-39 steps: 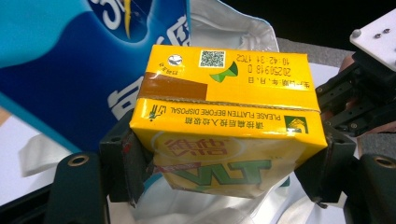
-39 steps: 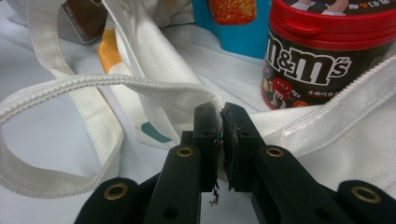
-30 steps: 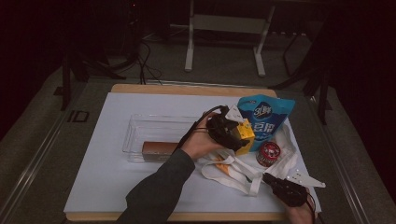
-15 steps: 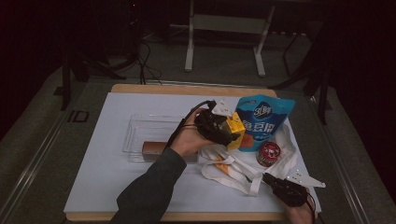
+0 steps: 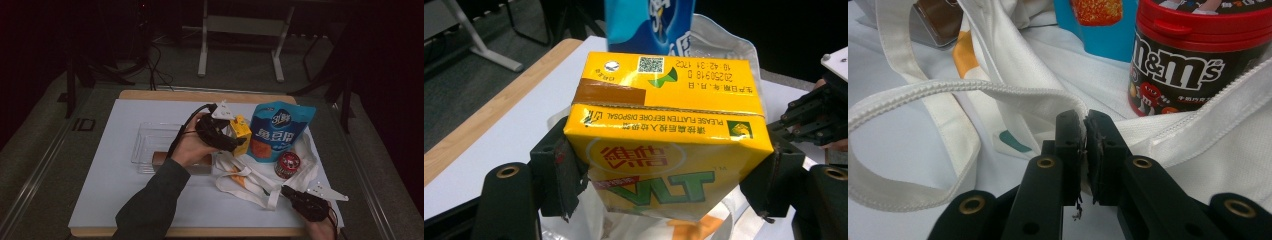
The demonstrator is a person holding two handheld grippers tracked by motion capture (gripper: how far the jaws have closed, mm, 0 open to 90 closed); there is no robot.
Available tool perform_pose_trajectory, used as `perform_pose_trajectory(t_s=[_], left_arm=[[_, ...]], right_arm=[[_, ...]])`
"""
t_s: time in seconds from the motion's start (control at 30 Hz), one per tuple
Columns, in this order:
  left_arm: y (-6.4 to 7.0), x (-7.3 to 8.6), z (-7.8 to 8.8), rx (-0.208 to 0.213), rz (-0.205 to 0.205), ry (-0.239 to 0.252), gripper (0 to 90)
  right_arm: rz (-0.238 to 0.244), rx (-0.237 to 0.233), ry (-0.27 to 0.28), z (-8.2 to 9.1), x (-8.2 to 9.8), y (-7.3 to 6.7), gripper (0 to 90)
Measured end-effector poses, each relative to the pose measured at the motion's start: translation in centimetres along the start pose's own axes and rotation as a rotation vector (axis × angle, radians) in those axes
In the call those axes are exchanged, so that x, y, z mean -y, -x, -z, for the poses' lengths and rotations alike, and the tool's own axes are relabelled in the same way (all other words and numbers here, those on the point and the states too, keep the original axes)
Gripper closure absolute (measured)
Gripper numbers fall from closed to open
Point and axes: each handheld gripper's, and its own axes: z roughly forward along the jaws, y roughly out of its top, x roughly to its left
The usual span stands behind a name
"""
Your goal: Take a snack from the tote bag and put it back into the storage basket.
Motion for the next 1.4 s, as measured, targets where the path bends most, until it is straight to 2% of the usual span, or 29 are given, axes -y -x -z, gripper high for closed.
perform_pose_trajectory(t_s=[0.6, 0.9, 1.4], left_arm=[[-2.3, 1.4, 2.5, -0.09, 0.051, -0.014, 28.8], [-3.3, 2.0, 3.7, -0.127, 0.084, -0.002, 28.8], [-5.1, 3.2, 4.9, -0.215, 0.138, -0.015, 28.8]], right_arm=[[-0.001, 0.0, 0.0, 0.0, 0.0, 0.0, 83.9], [-0.002, 0.001, 0.0, 0.0, 0.0, 0.0, 83.9], [-0.001, 0.0, 0.0, 0.0, 0.0, 0.0, 83.9]])
